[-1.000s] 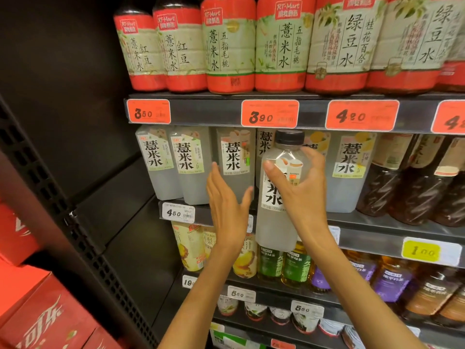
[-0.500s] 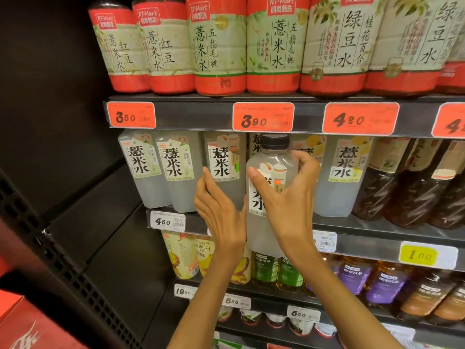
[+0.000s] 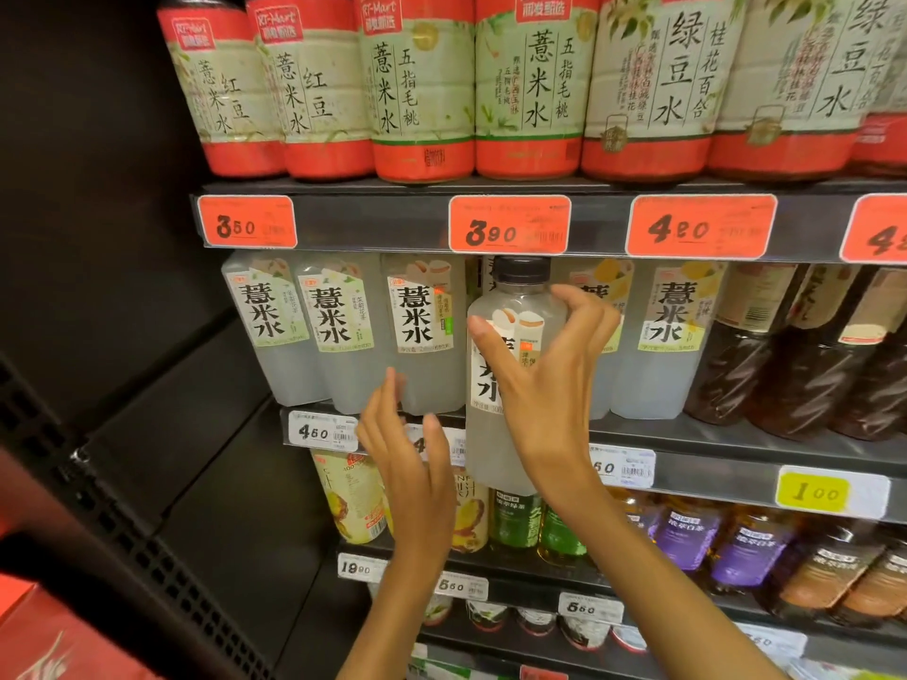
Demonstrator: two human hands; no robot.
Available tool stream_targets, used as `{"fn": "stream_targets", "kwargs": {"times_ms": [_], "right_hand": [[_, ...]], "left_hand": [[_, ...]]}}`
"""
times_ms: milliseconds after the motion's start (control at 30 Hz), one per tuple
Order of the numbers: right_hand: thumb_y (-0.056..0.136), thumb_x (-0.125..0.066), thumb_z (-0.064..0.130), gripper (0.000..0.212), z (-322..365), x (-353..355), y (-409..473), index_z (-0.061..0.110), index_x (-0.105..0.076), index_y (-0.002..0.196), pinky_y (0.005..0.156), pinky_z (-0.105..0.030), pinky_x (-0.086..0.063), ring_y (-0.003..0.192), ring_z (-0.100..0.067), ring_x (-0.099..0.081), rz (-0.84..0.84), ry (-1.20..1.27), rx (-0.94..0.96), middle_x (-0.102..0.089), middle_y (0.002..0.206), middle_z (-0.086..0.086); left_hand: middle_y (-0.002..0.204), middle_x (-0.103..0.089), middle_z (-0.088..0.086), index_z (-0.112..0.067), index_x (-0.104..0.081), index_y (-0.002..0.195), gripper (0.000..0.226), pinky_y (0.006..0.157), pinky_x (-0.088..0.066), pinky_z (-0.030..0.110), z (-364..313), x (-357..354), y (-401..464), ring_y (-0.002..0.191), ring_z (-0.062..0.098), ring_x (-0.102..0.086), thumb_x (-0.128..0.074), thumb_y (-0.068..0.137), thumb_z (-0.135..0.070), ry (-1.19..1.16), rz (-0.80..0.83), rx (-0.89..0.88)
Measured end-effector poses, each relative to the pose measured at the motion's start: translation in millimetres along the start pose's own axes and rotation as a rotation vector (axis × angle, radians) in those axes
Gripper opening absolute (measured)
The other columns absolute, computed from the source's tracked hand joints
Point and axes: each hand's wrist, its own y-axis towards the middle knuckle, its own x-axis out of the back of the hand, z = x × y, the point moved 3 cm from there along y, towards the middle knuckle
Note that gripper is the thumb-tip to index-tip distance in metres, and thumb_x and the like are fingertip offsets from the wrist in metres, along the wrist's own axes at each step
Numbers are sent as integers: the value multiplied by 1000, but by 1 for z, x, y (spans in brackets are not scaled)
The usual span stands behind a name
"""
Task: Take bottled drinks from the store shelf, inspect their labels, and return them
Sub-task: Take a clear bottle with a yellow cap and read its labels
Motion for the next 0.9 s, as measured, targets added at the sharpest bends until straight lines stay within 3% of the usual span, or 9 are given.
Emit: {"fn": "stream_targets", "kwargs": {"times_ms": [100,167,233,367,500,600,700,767,900], "right_hand": [[79,-76,32,67,2,-9,-3,4,-37,126,86,4,-26,109,-3,-34,-21,42,-17,-33,123,-6],[79,-75,33,66,4,-14,-4,4,-37,125,86,3,-26,109,-6,-35,-26,47,-12,-32,122,-7],[79,-75,33,65,6,-18,-4,3,-37,122,85,3,-27,109,-9,-35,-19,31,8,-32,121,-8],[83,-70,37,63,11,-22,-1,0,-37,121,81,0,-31,106,-11,-36,45,-65,28,-32,120,-11],[92,-56,43,59,19,-17,-1,-2,-42,128,93,-34,-41,111,-27,-45,47,-439,190,-42,123,-17],[92,-58,43,59,22,-9,-1,-3,-47,127,96,-41,-33,117,-33,-39,-26,-695,310,-50,125,-21],[89,-63,43,55,23,0,7,-3,-54,117,88,-37,-28,107,-27,-31,-51,-733,345,-55,113,-21],[87,-64,45,52,22,3,14,-1,-56,108,80,-33,-26,98,-24,-30,-36,-717,351,-55,104,-19],[81,-69,46,52,18,8,21,-2,-57,97,73,-32,-24,89,-23,-28,17,-692,395,-55,94,-19]], "left_hand": [[141,-21,-35,-50,-13,143,61,107,-27,15,-4,-4,-23,133,1,-26,-40,89,-63,-58,240,-56],[147,-1,-37,-45,3,146,88,110,-10,9,0,-13,-33,139,-7,-7,-53,81,-61,-10,325,-110],[147,9,-34,-49,18,142,102,110,-3,13,5,-19,-34,136,-13,7,-56,72,-59,59,347,-71],[146,-13,-6,-35,13,147,100,109,-9,26,6,-25,-35,131,-9,-2,-51,74,-60,96,294,-21],[141,-27,7,2,-11,147,96,107,0,7,-6,-28,-32,125,5,-20,-30,88,-71,111,217,-48],[140,-38,19,7,-17,146,93,109,-10,16,-12,-35,-24,120,21,-32,-27,92,-69,123,182,-82],[147,-23,4,-20,0,151,86,107,-21,36,-17,-40,-20,129,14,-22,-29,89,-72,45,196,-96],[148,-18,4,-28,4,150,78,107,-22,47,-18,-43,-18,132,17,-20,-33,92,-66,39,199,-139],[141,-32,31,-9,-3,146,79,98,-35,55,-20,-54,-14,124,38,-33,-37,93,-57,174,237,-100]]}}
